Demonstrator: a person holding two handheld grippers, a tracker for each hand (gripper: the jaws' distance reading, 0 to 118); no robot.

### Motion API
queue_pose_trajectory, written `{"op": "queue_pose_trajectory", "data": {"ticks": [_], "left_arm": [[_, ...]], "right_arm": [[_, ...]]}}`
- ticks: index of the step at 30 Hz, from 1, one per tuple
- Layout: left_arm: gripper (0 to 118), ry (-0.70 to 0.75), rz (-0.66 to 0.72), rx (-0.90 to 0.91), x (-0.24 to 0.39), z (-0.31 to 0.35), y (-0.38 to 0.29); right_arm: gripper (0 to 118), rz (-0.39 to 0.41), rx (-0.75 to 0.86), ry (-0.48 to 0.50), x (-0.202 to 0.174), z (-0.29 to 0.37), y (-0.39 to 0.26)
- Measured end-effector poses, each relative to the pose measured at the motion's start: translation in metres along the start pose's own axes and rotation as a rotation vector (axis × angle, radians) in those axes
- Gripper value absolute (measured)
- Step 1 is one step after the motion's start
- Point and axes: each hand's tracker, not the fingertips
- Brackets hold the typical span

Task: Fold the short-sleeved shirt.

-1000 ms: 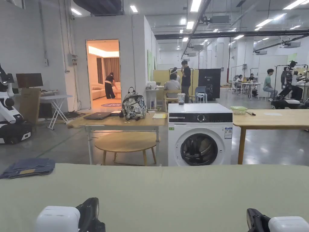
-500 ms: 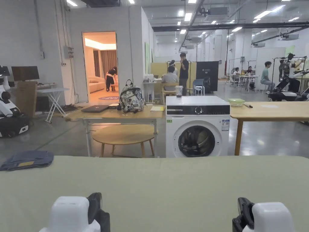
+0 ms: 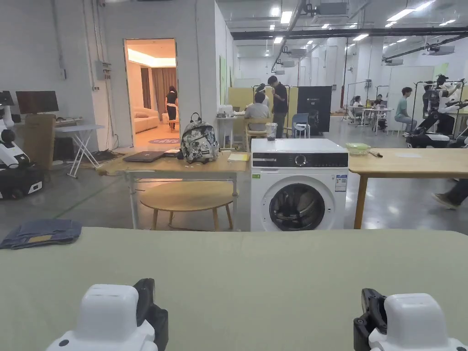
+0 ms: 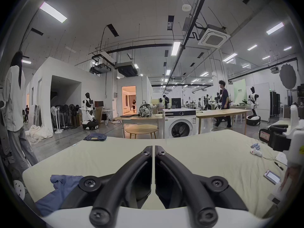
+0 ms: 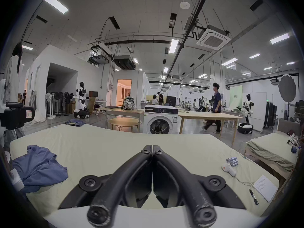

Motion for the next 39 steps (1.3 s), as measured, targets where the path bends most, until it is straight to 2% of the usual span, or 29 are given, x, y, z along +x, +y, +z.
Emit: {"op": "queue_pose_trajectory", "data": {"ticks": [31,33,35,36,39], "left_arm": [[0,0.004,0.015,0.054,-0.011,0.012,0.012],[0,0.066,0.018,0.038,-0.018,0.014,0.012],[0,0.086,0.006,0.036,-0.027,0.018,0.011],[0,0.090,0.005,0.032,-0.034,0.021,0.010],[0,0.153,-0.022,0.018,-0.055,0.035,0.009]], "right_arm": [[0,-0.006,0.037,0.021,-0.007,0.005,0.014],[0,0.012,0.036,0.028,-0.017,0.002,0.012],[0,0.024,0.032,0.059,-0.030,0.000,0.010],[0,0.002,0.030,0.110,-0.038,-0.003,0.008],[0,-0.049,0.029,0.181,-0.063,-0.010,0.004]]}}
